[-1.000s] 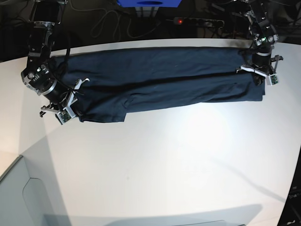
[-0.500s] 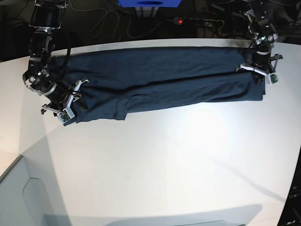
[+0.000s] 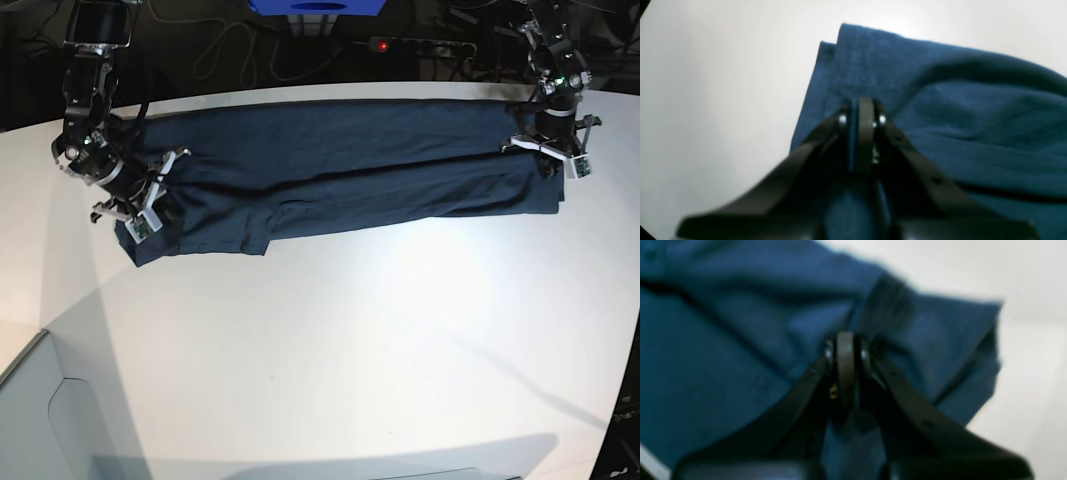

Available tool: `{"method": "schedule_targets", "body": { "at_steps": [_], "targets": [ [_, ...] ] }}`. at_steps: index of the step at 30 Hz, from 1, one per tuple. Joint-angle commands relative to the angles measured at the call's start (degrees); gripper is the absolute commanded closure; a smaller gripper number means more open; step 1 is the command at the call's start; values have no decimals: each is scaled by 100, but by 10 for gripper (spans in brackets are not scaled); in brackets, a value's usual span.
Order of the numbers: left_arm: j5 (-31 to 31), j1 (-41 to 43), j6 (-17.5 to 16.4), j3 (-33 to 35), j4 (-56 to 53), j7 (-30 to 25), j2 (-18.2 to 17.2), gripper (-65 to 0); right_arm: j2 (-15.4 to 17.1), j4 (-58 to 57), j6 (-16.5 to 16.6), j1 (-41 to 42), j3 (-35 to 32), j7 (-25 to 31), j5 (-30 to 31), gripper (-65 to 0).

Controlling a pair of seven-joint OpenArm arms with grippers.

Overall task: Fold the T-shirt properly
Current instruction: 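Tug the strip end with the right gripper to straighten it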

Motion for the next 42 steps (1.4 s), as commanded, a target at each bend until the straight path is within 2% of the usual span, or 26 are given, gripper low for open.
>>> {"method": "schedule_targets", "body": {
  "at_steps": [1, 8, 14, 17, 20, 24, 29, 34, 36, 39, 42],
  "targets": [
    [-30, 0, 22, -34, 152, -124, -76, 0, 65, 286, 19, -47, 53, 191, 128, -7],
    [-30, -9, 22, -34, 161, -124, -102, 0, 39, 1596, 11, -926, 80, 235, 146, -7],
    [-30, -27, 22, -34, 134, -124, -102, 0, -137, 1596, -7, -830, 282, 174, 119, -22],
    [-30, -27, 22, -34, 117, -124, -102, 0, -198, 1306, -7, -610, 422, 174, 119, -92],
    [-30, -18, 22, -34, 117, -124, -102, 0, -198, 928, -7, -416, 519, 174, 119, -202],
    [-30, -18, 22, -34, 108, -124, -102, 0, -172, 549, -7, -311, 502, 174, 119, -314],
    [-30, -18, 22, -34, 108, -124, -76, 0, -189, 400, 11, -302, 466, 174, 119, -363],
    [-30, -27, 22, -34, 108, -124, -76, 0, -198, 374, 19, -320, 449, 174, 119, -356],
    [-30, -27, 22, -34, 108, -124, -76, 0, -172, 374, 19, -337, 326, 174, 128, -324],
    [-30, -27, 22, -34, 108, -124, -67, 0, -163, 374, 19, -346, 194, 174, 128, -186],
    [-30, -27, 22, -34, 108, -124, -67, 0, -163, 374, 19, -355, 167, 174, 119, 0]
  ]
}}
